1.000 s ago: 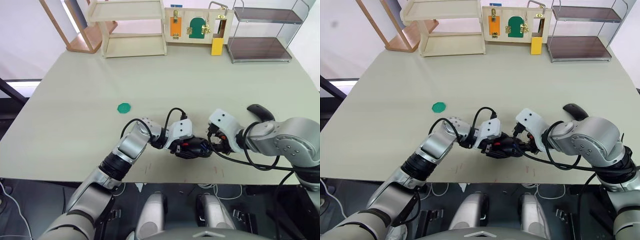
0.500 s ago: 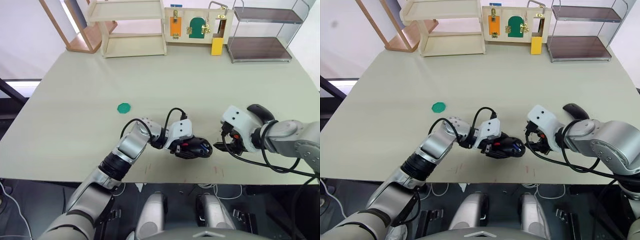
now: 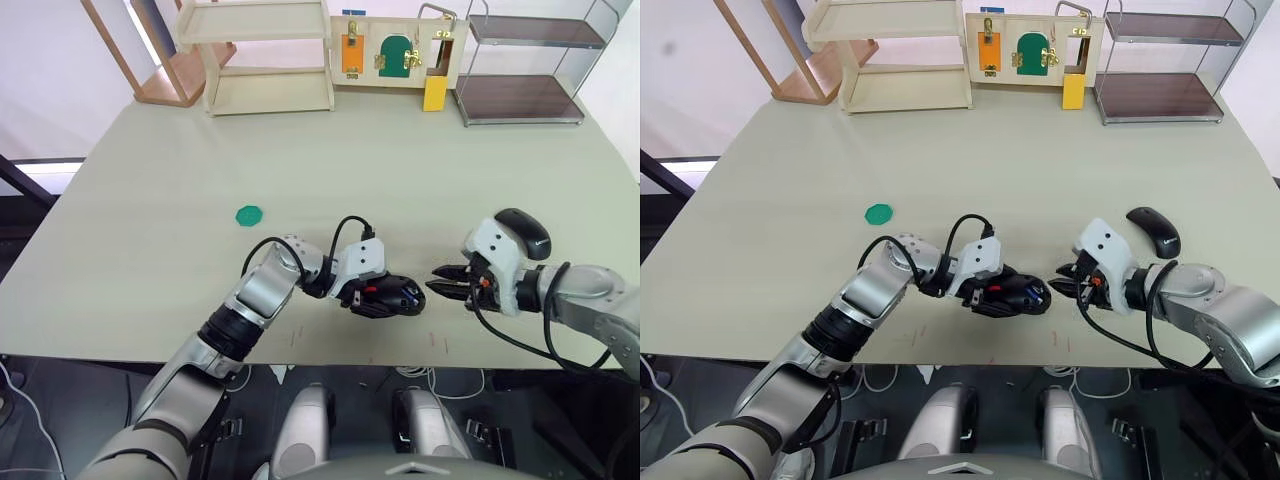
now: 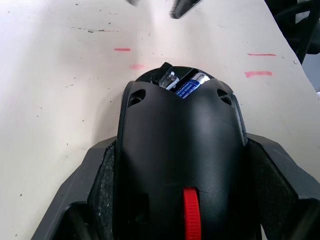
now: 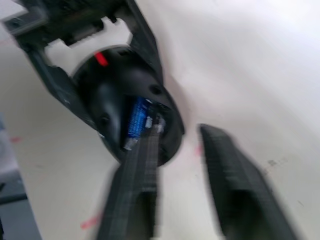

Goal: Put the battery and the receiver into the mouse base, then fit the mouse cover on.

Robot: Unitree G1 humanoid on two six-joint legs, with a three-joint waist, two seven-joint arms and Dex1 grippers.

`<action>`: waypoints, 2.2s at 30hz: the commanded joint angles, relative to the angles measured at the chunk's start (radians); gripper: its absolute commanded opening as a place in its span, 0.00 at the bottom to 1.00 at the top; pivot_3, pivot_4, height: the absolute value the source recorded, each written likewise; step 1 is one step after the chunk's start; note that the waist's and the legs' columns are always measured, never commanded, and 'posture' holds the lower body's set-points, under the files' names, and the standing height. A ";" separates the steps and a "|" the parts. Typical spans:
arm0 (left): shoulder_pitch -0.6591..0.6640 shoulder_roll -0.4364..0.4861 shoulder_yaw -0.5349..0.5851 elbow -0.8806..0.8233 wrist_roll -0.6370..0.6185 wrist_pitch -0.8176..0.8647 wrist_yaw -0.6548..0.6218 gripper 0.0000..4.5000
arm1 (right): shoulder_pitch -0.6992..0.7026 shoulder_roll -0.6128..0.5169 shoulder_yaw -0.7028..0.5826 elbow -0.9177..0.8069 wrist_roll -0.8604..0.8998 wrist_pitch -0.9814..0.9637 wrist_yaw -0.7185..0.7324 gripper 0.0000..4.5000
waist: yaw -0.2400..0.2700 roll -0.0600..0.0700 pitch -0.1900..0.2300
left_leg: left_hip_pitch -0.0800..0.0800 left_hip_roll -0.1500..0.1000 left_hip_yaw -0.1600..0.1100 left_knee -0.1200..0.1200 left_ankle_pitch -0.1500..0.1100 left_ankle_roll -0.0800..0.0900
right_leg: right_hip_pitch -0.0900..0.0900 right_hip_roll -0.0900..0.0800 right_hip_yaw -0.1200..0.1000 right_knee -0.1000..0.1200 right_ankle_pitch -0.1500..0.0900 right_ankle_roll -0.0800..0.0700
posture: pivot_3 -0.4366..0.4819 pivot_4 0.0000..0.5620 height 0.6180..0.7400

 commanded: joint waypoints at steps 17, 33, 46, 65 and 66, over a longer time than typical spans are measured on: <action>0.011 0.006 -0.037 0.002 0.008 0.023 -0.024 0.65 | 0.072 0.127 0.021 0.084 -0.174 -0.277 0.131 0.02 | 0.001 0.000 0.000 | 0.001 0.000 0.000 0.001 0.000 0.000 | 0.000 0.000 0.000 0.001 0.000 0.000 | 0.48 0.27 1.00; 0.010 0.008 -0.037 -0.002 0.006 0.027 -0.026 0.65 | 0.086 0.177 0.045 0.134 -0.249 -0.317 0.158 0.02 | 0.000 0.000 0.000 | 0.001 0.000 0.001 0.001 0.000 0.000 | 0.000 0.000 0.001 0.002 0.000 0.000 | 0.48 0.27 1.00; 0.014 0.010 -0.037 -0.006 0.007 0.030 -0.022 0.65 | 0.117 0.178 0.091 0.190 -0.310 -0.322 0.182 0.02 | 0.000 0.000 0.000 | 0.011 0.000 0.001 0.000 0.000 0.000 | 0.010 0.000 0.001 0.001 -0.002 -0.003 | 0.48 0.27 1.00; 0.021 0.016 -0.035 -0.011 0.006 0.032 -0.019 0.65 | 0.131 0.156 0.155 0.298 -0.376 -0.228 0.174 0.02 | -0.001 -0.006 -0.012 | 0.014 0.000 0.002 0.000 0.000 0.000 | 0.011 0.001 0.002 0.002 -0.003 -0.004 | 0.48 0.27 1.00; 0.021 0.016 -0.035 -0.011 0.006 0.033 -0.019 0.65 | 0.131 0.159 0.154 0.299 -0.375 -0.235 0.176 0.02 | -0.001 -0.006 -0.013 | 0.014 0.000 0.002 0.000 0.000 0.000 | 0.012 0.001 0.002 0.002 -0.003 -0.004 | 0.48 0.27 1.00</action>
